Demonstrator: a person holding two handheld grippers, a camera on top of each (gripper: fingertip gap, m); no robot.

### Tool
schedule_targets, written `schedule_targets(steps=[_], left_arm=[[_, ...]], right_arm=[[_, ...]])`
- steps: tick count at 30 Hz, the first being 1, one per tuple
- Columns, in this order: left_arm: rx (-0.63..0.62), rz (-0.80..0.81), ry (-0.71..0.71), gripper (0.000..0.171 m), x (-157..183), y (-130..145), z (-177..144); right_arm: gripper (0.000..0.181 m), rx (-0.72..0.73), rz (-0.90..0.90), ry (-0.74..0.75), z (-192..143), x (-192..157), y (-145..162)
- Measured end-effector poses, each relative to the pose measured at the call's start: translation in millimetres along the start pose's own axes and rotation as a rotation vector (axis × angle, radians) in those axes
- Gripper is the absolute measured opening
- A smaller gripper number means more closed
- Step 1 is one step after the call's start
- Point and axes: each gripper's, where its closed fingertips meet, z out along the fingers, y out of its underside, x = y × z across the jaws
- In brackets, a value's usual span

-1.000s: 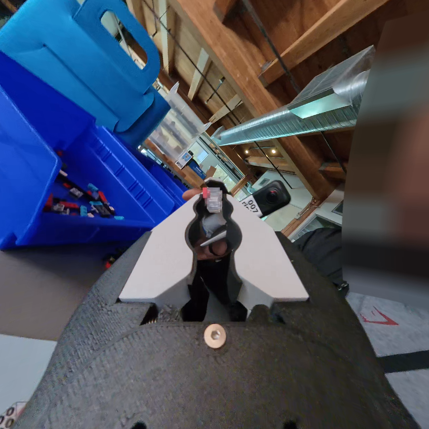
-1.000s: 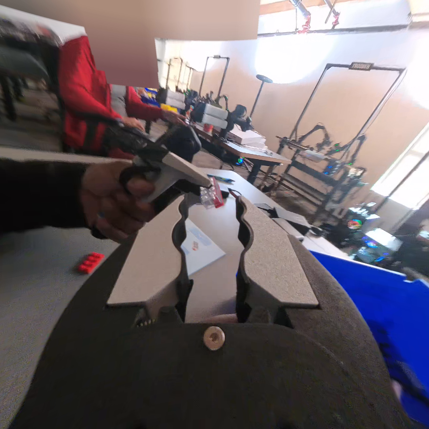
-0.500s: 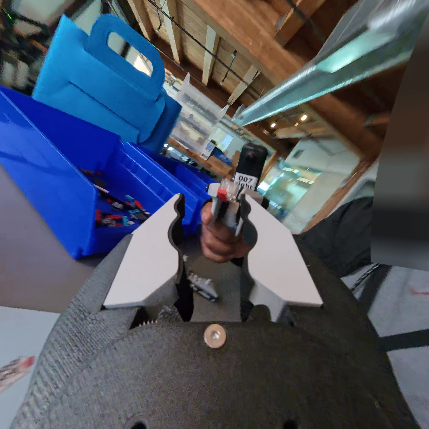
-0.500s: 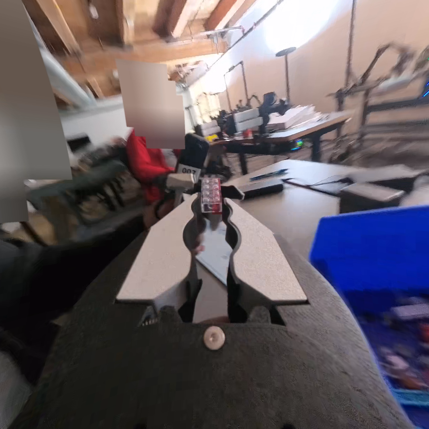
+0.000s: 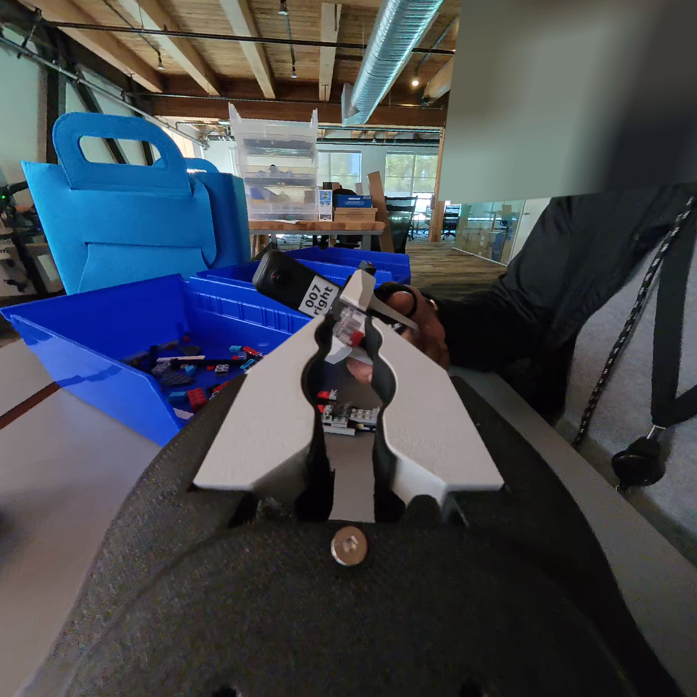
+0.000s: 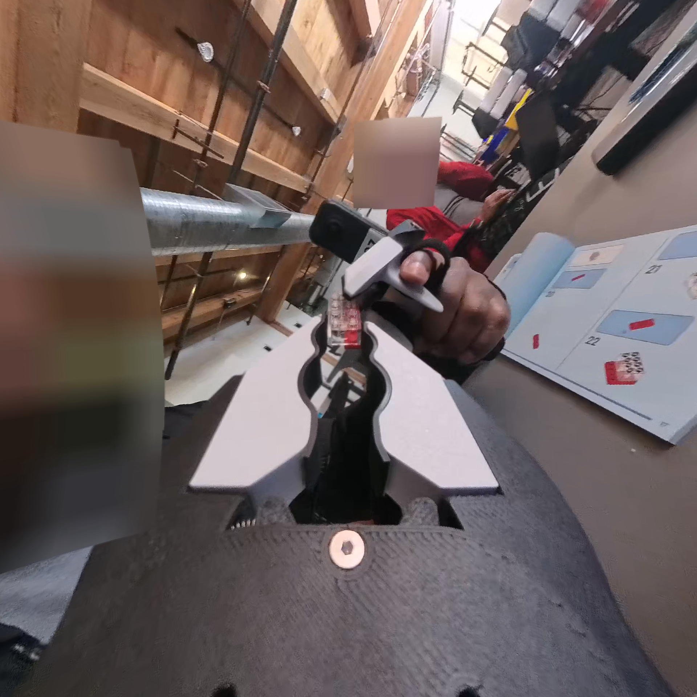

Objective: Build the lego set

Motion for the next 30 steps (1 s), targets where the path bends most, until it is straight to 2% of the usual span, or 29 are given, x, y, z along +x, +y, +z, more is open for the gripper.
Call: schedule_targets(steps=[6,8,10,12,15,17,24,30], left_arm=[[-0.001,0.025,-0.010,0.015,0.2,-3.3,-0.5],[0.034,-0.033,-0.021,0.015,-5.0,-7.8,-1.6],[0.087,-0.149,-0.062,0.015,-18.2,-14.4,-5.4],[0.131,-0.322,-0.078,0.016,-29.7,-17.5,-8.7],[0.162,-0.504,-0.076,0.015,-38.6,-12.9,-9.9],[0.179,-0.568,-0.059,0.016,-39.9,-10.7,-8.9],[0.176,-0.649,-0.026,0.016,-38.7,-4.8,-5.0],[0.200,-0.650,0.009,0.018,-36.3,-8.1,-6.7]], right_arm=[[0.017,0.021,-0.005,-0.031,0.8,-4.1,-3.7],[0.030,0.058,-0.059,-0.019,-2.1,-4.7,-11.8],[0.044,0.105,-0.181,0.033,-8.5,-5.2,-24.0],[0.048,0.112,-0.391,0.159,-14.6,-1.9,-33.0],[0.048,0.039,-0.728,0.409,-17.4,10.5,-36.6],[0.045,-0.001,-0.811,0.473,-12.7,14.2,-33.5],[0.017,0.033,-0.749,0.444,-5.1,17.0,-31.6],[0.015,0.116,-0.573,0.323,-6.3,10.9,-36.2]])
